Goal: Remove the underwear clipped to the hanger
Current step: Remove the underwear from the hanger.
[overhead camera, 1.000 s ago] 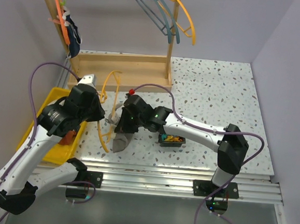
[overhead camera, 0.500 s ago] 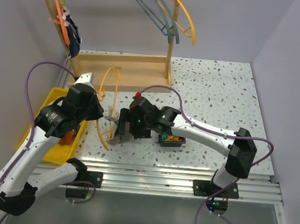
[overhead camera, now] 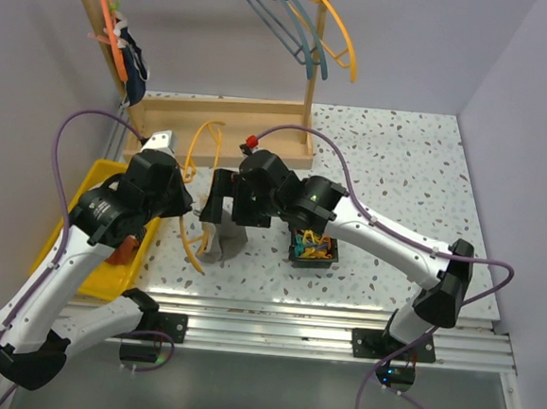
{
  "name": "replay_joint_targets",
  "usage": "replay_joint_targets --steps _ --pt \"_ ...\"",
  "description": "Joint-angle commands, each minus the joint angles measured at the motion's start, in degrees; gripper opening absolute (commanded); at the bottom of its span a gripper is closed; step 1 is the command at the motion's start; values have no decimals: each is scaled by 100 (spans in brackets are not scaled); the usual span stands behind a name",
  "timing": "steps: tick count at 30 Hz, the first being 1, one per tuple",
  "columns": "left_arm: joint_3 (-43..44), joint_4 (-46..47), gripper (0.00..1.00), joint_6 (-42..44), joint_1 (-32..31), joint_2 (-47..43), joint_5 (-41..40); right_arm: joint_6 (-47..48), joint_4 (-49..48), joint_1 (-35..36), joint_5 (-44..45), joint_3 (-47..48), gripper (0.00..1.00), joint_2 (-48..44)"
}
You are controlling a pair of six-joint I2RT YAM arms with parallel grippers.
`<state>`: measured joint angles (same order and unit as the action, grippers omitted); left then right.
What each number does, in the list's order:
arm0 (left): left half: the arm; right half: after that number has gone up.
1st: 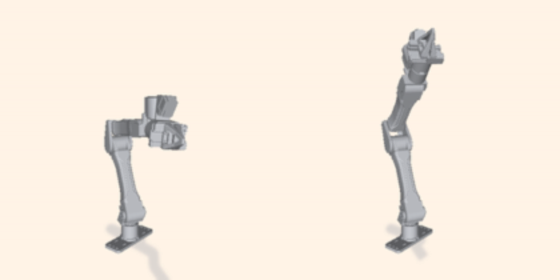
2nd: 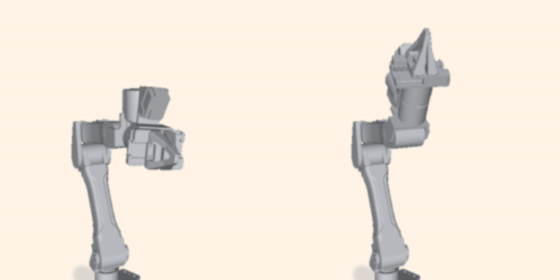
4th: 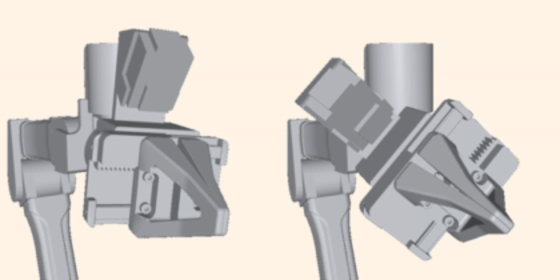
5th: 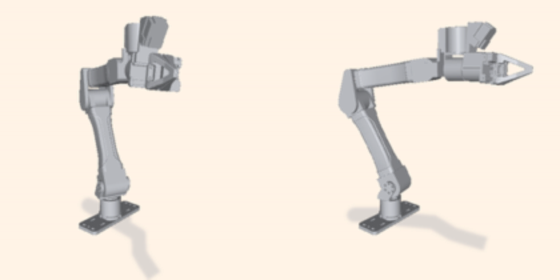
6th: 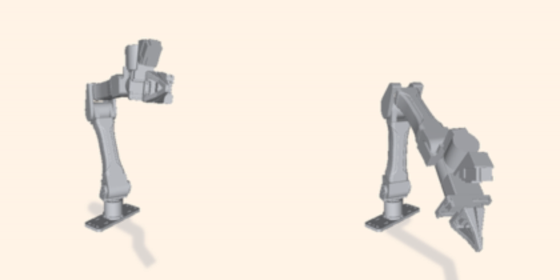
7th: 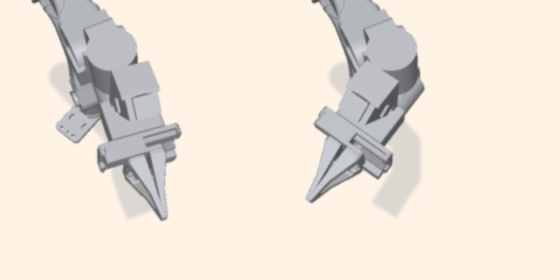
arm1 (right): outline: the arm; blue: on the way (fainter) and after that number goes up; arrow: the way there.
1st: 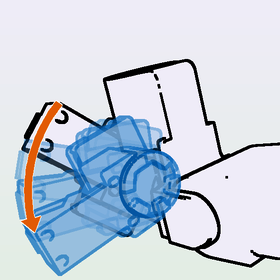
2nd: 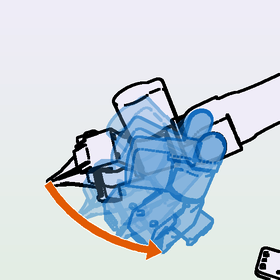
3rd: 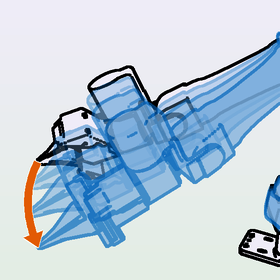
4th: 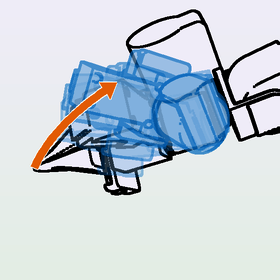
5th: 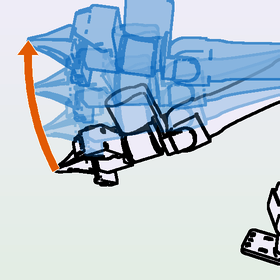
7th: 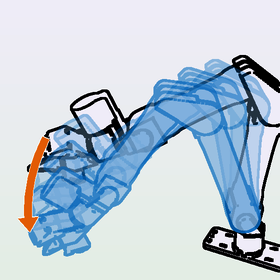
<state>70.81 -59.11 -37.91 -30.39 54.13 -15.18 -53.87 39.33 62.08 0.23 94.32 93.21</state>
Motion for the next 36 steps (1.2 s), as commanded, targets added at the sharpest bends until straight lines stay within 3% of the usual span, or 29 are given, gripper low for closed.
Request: replay_joint_targets --steps 1,14,29,36 --pt "135 374 0 56 16 -25 -3 113 13 5 214 411 98 294" --pt "188 234 0 12 16 -139 -38 289 1102 14 768 1616 98 1288" --pt "250 67 0 29 7 -245 -205 -1 1270 -153 1348 -79 98 -21" --pt "232 75 0 29 16 -262 -152 25 1104 -214 1201 -309 98 -356"
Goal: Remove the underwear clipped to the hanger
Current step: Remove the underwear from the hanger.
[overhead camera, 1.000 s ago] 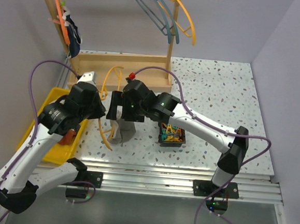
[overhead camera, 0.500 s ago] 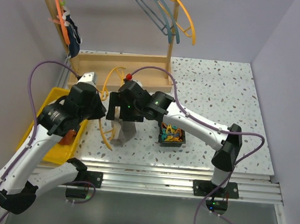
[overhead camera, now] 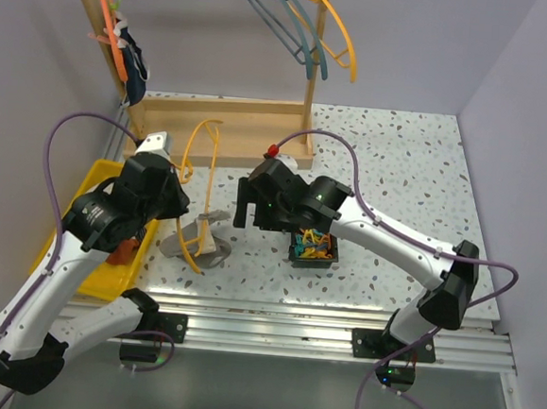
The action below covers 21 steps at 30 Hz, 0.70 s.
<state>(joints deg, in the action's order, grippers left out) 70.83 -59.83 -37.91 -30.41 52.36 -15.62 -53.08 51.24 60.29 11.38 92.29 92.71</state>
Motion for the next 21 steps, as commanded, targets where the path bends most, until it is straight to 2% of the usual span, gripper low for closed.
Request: replay_joint_targets --steps 1,8,11,16,19,21 --pt "230 147 0 29 9 -77 -108 -45 -297 -26 -46 -210 98 -488" --pt "186 112 0 12 18 -147 -82 -658 -3194 -140 -1494 -1510 98 -1088" --pt "168 104 0 12 18 -164 -64 -957 -3821 -167 -1918 -1600 98 -904" --pt "177 103 0 -32 18 -217 -12 -1161 -4148 -202 -2201 -1512 94 -482" --pt "168 77 0 -41 18 -252 -11 -1231 -4342 -220 -2306 -1451 83 -227" --pt "168 42 0 -59 18 -270 -20 -1249 -4360 -211 -2385 -1363 70 -96"
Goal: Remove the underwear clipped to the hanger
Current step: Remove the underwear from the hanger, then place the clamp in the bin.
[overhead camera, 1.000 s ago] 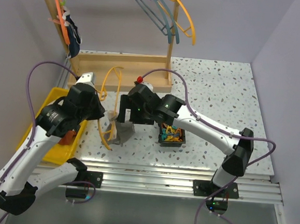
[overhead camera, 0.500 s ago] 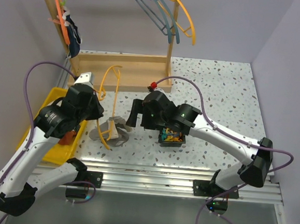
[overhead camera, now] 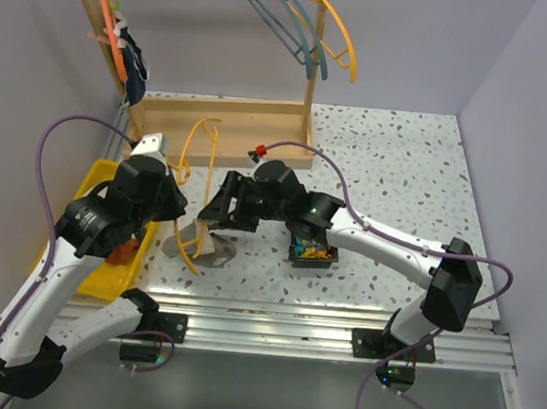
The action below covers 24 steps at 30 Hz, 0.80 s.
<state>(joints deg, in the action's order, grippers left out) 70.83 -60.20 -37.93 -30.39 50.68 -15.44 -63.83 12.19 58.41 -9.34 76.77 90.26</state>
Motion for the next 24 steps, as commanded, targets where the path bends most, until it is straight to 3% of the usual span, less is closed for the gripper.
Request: replay_joint_targets --steps 1,4,6,15,21,24 --pt "177 70 0 -56 16 -119 -47 -173 -410 -32 -331 224 65 185" --pt "186 35 0 -74 7 -172 -82 -121 -217 -32 -296 329 31 194" --pt "194 9 0 -83 16 -172 -99 -86 -103 -32 -217 303 0 106" --pt "177 -53 0 -74 7 -181 -196 187 503 -391 11 -451 0 -1000" --pt "177 -53 0 -74 16 -146 -222 538 1741 -1182 431 -1322 0 -2194" --pt "142 9 0 -65 16 -128 -188 688 2043 -1543 154 -1665 0 -2485"
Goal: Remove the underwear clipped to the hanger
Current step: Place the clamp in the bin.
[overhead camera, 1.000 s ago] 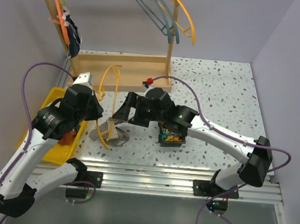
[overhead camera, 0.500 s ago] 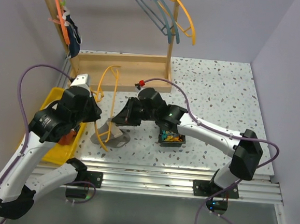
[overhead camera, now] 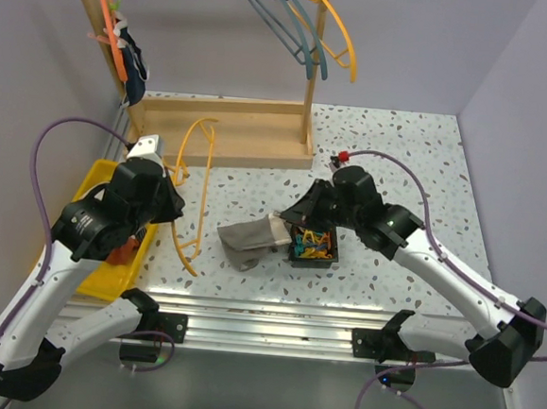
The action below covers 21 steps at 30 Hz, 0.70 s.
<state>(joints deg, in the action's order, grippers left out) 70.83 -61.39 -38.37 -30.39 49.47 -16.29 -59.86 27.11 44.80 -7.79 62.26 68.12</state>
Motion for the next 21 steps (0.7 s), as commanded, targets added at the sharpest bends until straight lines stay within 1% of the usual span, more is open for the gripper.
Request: replay_joint_targets --steps 1,3,4,6,7,8,9,10,11,12,13,15,16,17,18,19,21 --pt "116 188 0 -21 16 18 -76 299 393 -234 -81 -371 0 -307" --pt "72 258 0 31 16 45 47 299 260 -234 -222 -425 0 -290" --pt "2 363 0 66 7 54 108 203 -219 -234 -536 -556 0 -255" --pt "-69 443 0 110 16 45 240 88 -819 -234 -942 -593 0 -54" --pt "-95 461 0 119 16 54 241 175 -1518 -208 -1909 -427 0 452" --pt "-87 461 0 119 7 54 206 202 -1760 -156 -2371 -269 0 727" --pt "-61 452 0 145 7 36 171 385 -1510 1 -2446 29 0 990" --pt "-17 435 0 146 16 19 136 1013 -385 64 -2290 711 0 1167" --pt "27 417 0 154 7 19 100 1211 61 90 -1731 926 0 1343" --pt "71 391 0 154 7 10 22 1317 370 56 -1526 1024 0 1336" --pt "141 356 0 163 7 18 12 1397 1052 12 -479 1156 0 1205" --pt "159 355 0 137 16 -8 38 1476 1776 -15 746 1262 0 1055" --pt "133 347 0 119 7 -17 39 1416 2406 -50 1188 1297 0 985" --pt "107 347 0 93 7 -25 39 1398 2613 -93 1532 1280 0 854" --pt "72 347 0 58 16 -69 56 1389 2771 -163 2057 1245 0 783" --pt "2 373 0 49 16 -87 56 1398 2973 -208 2210 1166 0 730" --pt "-51 390 0 31 7 -104 56 1476 3063 -304 2378 1078 0 659"
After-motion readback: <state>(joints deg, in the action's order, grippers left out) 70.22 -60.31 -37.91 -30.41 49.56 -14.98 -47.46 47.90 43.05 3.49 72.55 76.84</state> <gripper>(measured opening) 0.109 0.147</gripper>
